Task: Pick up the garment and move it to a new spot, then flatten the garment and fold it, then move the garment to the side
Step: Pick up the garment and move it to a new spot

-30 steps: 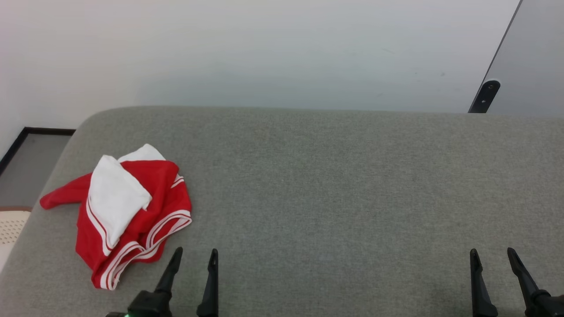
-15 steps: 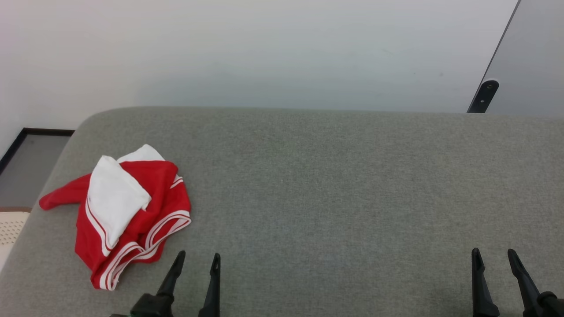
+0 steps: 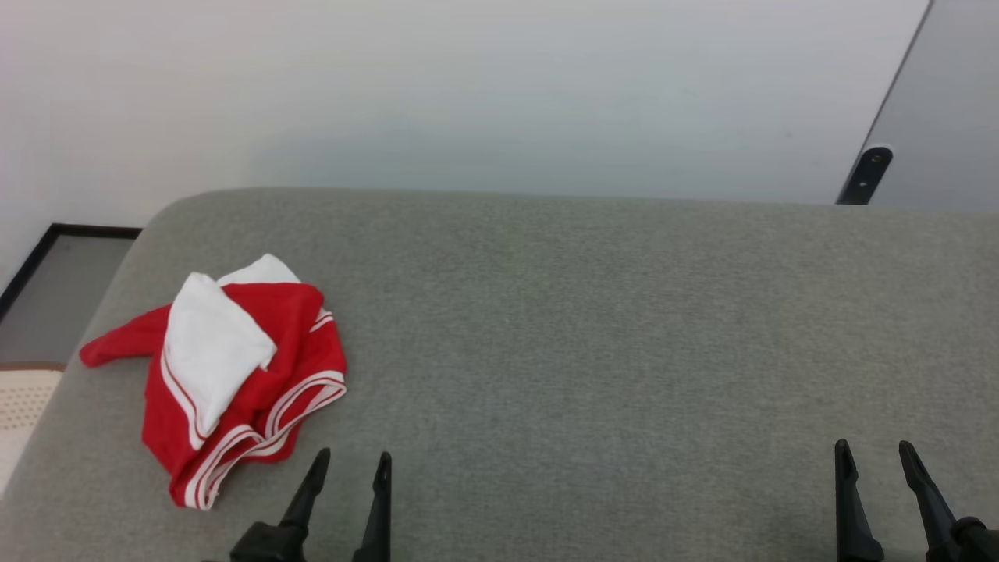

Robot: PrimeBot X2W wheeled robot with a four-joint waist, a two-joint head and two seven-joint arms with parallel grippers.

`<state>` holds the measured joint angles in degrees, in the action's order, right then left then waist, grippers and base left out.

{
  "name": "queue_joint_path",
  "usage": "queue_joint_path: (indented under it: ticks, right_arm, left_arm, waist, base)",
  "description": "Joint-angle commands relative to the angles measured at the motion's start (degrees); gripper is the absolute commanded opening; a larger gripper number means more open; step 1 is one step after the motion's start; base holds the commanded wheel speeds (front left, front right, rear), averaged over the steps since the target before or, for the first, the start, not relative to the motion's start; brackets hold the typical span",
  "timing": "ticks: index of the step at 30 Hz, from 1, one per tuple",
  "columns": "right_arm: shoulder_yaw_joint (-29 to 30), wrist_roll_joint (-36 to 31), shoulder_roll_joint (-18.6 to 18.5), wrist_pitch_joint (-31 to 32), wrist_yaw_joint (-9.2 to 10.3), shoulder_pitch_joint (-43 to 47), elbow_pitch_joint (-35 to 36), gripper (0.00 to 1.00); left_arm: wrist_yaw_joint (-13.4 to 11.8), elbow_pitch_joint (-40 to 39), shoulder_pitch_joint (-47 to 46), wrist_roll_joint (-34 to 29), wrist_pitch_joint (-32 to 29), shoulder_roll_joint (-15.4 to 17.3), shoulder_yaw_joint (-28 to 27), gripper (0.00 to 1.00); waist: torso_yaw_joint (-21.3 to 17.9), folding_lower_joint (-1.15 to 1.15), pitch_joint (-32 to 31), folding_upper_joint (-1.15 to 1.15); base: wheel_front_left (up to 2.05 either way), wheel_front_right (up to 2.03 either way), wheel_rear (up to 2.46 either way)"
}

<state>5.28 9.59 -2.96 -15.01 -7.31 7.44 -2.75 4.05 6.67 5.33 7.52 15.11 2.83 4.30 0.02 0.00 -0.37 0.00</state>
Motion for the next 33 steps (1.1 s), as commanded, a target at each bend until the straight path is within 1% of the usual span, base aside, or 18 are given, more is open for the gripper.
queue_joint_path:
  ticks: [1,5,10,18,28,33]
  right_arm:
    - [0.07,0.21,0.08,-0.2,-0.33,0.62,0.15,1.0]
    - [-0.36,0.29,0.09,-0.21,-0.29,0.59,-0.08,1.0]
    - [-0.82,0.15,0.08,-0.21,-0.29,0.38,-0.9,1.0]
    - [-2.15,-1.55,0.09,-0.22,-0.29,-1.03,-1.86,1.0]
    - [-3.35,-2.5,0.02,-0.12,-0.28,-2.25,-2.47,1.0]
    - [-7.43,-2.27,-1.73,1.24,-0.28,-5.57,-3.22,1.0]
  left_arm:
    - [-0.09,0.47,0.2,0.97,0.07,0.11,-0.08,1.0]
    - [-0.65,1.12,0.05,1.96,0.08,0.11,-0.35,1.0]
    - [-0.71,1.97,0.14,2.96,0.07,0.1,-0.64,1.0]
    - [-1.12,2.75,-0.06,3.7,0.07,0.1,-1.42,1.0]
    - [-1.91,3.31,-0.8,5.13,0.06,0.08,-0.58,1.0]
    - [-4.41,0.5,0.7,7.41,0.07,0.03,-1.97,1.0]
  waist:
    - [1.08,0.0,-0.1,0.0]
    - [2.76,0.0,-0.21,0.0]
    - [7.12,0.0,-0.5,0.0]
    - [16.4,0.0,-0.43,0.0]
    - [28.56,0.0,0.05,0.0]
    - [30.16,0.0,2.37,0.0]
  base:
    - [0.0,0.0,0.0]
    - [0.0,0.0,0.0]
    - [0.0,0.0,0.0]
    - [0.0,0.0,0.0]
    - [0.0,0.0,0.0]
    - [0.0,0.0,0.0]
